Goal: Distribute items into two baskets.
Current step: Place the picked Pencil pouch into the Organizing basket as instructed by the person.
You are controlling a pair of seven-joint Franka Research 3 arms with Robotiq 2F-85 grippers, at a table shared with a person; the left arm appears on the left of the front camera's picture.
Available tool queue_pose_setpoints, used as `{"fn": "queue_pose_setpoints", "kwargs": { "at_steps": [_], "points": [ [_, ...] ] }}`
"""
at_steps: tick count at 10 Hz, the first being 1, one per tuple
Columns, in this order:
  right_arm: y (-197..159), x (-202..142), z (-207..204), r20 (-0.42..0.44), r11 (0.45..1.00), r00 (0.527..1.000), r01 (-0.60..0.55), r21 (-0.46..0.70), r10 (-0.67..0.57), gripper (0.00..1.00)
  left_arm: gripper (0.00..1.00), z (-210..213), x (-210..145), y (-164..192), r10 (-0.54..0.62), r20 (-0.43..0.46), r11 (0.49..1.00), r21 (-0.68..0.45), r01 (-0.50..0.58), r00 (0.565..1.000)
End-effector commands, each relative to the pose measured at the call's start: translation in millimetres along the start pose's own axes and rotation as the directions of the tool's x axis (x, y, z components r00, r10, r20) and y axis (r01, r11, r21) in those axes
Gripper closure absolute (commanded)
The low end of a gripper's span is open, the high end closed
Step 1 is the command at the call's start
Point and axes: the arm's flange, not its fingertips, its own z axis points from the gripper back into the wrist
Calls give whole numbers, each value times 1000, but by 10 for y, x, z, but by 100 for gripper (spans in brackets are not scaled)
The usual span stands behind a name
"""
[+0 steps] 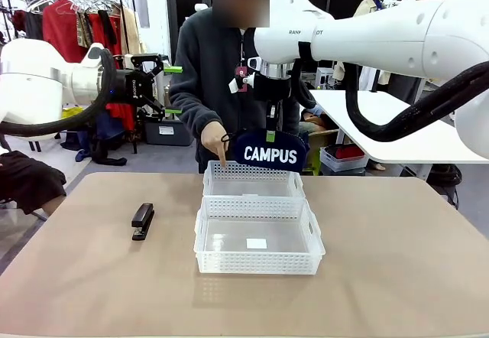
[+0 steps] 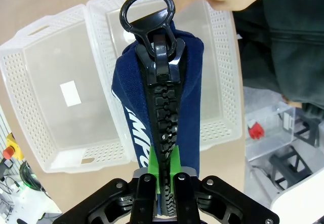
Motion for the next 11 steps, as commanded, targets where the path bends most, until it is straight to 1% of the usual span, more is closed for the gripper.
{"fn": "queue_pose_setpoints", "kwargs": {
  "at_steps": [1, 8, 11],
  "points": [
    [16, -6, 35, -1, 1000, 1000, -2, -6, 2, 100, 0, 12, -7, -24, -1, 2, 1000, -1, 1, 1000],
    [0, 0, 0, 0, 1000, 1000, 0, 0, 0, 100, 0, 12, -7, -24, -1, 2, 1000, -1, 1, 1000],
    [-46, 235, -340, -6, 999, 999, -40, -36, 40, 100, 0, 12, -7, -24, -1, 2, 1000, -1, 1, 1000]
  ]
}}
